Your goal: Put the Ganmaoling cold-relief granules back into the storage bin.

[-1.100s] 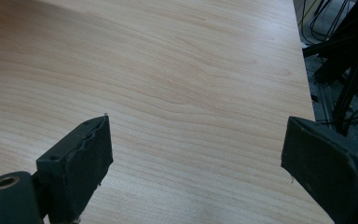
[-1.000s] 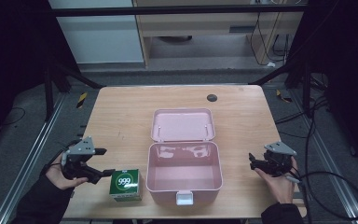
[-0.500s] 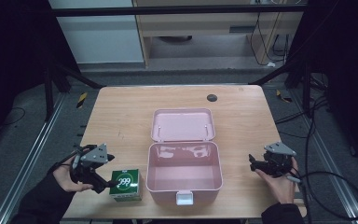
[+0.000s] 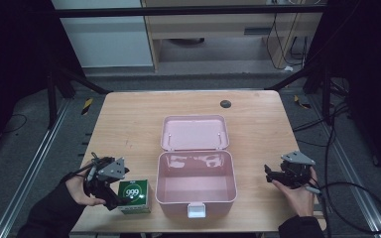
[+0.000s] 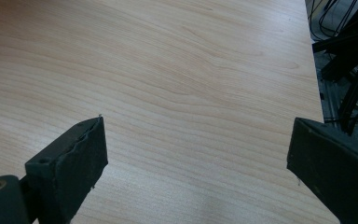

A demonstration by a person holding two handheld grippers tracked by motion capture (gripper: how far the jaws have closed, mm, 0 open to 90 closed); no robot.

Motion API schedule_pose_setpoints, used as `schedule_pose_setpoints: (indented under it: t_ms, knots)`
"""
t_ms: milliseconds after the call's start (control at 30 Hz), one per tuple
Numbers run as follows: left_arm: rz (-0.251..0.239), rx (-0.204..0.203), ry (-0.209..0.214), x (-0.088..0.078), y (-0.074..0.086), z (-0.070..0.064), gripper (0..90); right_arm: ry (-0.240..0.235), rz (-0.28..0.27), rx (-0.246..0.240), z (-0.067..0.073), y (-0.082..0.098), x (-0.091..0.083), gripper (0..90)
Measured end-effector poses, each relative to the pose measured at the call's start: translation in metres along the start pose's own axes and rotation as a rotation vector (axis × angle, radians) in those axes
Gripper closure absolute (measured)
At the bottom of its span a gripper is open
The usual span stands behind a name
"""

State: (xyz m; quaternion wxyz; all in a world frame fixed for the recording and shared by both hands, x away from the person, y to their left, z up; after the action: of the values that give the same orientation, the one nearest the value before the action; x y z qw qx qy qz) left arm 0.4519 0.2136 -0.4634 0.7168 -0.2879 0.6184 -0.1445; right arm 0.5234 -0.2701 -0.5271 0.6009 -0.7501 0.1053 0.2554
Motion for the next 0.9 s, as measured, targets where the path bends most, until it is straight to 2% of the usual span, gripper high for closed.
schedule_pose_setpoints:
  t_ms: [467,667,733,900]
  knots:
    - [0.03,0.021,0.032,0.012,-0.002,-0.006,6.4,-0.005,0.005,-0.008,0.001,0.001,0.001,4.5]
    - [0.057,0.045,0.05,0.017,-0.001,-0.01,6.1,-0.008,0.012,-0.026,0.002,0.002,0.002,4.4]
    - [0.079,0.053,0.051,0.019,0.0,-0.009,5.9,-0.009,0.02,-0.026,0.003,0.003,0.003,4.2]
    - [0.089,0.061,0.055,0.023,0.0,-0.01,5.4,-0.01,0.02,-0.031,0.003,0.003,0.003,4.1]
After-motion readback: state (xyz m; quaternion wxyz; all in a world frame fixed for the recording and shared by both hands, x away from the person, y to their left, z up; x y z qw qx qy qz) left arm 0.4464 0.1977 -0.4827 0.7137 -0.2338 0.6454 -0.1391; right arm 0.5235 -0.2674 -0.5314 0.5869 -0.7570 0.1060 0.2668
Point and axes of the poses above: each handheld gripper's, and its own axes: x roughly forward along the jaws, y roughly out of its underside, z roughly to its left, the point moved 9 cm from there along x, roughly forward along the jaws, and after that the axes turned 6 degrees about -z, right-handed, at the moved point
